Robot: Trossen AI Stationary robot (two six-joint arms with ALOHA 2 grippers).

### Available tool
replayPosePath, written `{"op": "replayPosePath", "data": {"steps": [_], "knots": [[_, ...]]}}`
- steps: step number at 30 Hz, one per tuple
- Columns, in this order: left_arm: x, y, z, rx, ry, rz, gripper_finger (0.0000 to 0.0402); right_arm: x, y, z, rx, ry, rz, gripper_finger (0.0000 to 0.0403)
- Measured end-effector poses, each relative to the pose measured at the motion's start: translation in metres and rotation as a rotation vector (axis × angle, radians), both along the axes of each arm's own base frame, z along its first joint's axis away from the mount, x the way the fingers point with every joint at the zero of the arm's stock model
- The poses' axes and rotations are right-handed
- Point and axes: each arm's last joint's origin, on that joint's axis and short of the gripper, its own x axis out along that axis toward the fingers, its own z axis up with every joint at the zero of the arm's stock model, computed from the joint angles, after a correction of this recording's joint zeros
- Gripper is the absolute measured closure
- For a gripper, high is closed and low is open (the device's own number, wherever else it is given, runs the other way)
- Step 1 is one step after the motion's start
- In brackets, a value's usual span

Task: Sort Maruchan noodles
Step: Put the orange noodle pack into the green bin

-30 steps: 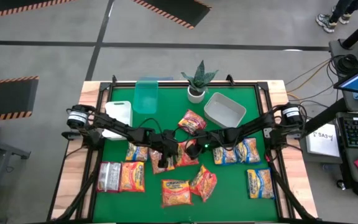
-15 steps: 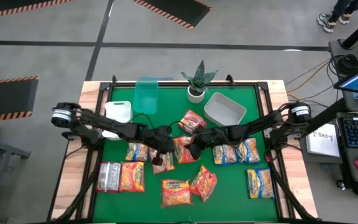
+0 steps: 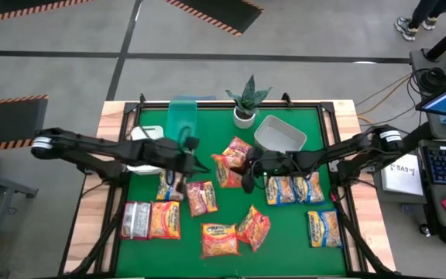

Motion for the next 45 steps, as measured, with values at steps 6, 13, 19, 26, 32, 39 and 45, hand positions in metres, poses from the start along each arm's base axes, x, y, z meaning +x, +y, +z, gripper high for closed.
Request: {"op": "replayPosePath", "data": {"steps": [6,13,19,26,32,39,45], "knots": [[-0.024,0.010,0.017,0.016,-0.243,0.035,0.0402,0.003,-0.001,0.010,-0.197,-0.075,0.017,0.0364],[-0.052,0.019,0.031,0.084,-0.440,0.144,0.0402,0.011,-0.001,0.021,-0.396,-0.227,0.044,0.0364],[-0.076,0.027,0.035,0.114,-0.540,0.407,0.0402,0.027,-0.010,0.024,-0.500,-0.272,-0.024,0.0365],[-0.109,0.027,0.052,0.101,-0.687,0.482,0.0402,0.072,-0.038,0.027,-0.619,-0.242,-0.083,0.0365],[-0.135,0.026,0.057,0.096,-0.791,0.488,0.0402,0.118,-0.071,0.029,-0.748,-0.222,-0.144,0.0365],[-0.156,0.025,0.050,0.107,-0.851,0.493,0.0402,0.157,-0.114,0.016,-0.804,-0.225,-0.154,0.0365],[-0.165,0.024,0.046,0.112,-0.873,0.495,0.0402,0.179,-0.142,-0.002,-0.805,-0.245,-0.102,0.0365]]}}
